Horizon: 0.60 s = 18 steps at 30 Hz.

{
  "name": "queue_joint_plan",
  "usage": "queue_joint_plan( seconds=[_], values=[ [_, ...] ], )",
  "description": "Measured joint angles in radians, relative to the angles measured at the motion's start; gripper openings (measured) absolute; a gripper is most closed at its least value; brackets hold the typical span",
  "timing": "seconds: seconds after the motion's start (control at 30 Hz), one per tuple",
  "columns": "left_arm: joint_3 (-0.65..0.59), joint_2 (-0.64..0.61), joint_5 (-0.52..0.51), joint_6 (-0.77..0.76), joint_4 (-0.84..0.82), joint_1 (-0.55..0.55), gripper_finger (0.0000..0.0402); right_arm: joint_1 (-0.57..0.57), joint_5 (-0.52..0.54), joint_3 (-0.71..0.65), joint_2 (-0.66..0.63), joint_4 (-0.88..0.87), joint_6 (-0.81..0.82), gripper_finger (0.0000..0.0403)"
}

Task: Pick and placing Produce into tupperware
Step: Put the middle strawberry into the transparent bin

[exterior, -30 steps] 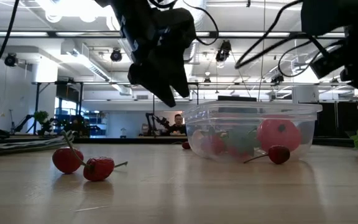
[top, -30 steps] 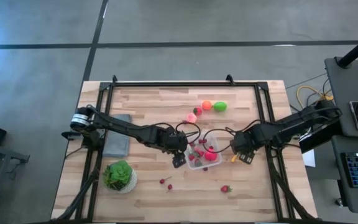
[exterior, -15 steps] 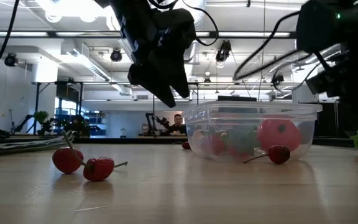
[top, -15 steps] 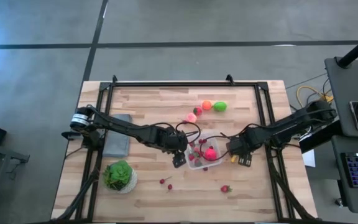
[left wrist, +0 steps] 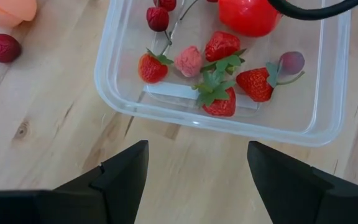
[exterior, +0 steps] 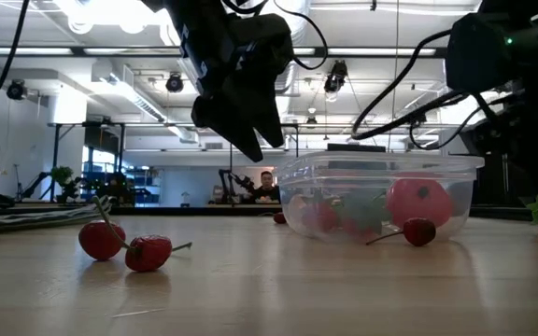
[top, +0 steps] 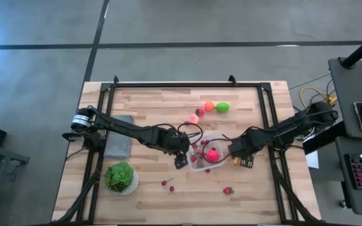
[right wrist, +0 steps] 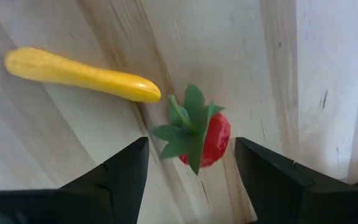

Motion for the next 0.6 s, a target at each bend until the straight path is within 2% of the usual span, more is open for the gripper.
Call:
queue_joint_plan(
  seconds=[0.37,0.6],
  values=[
    [-0.007,0.0,0.001,0.0,-0.012,0.008,0.0259,-0.017,0.018,-0.005,0.001,0.049,0.009,0.023],
    [-0.01,0.0,0.001,0.001,-0.012,0.014,0.0259,-0.059,0.026,-0.006,0.001,0.049,0.016,0.0205]
  ],
)
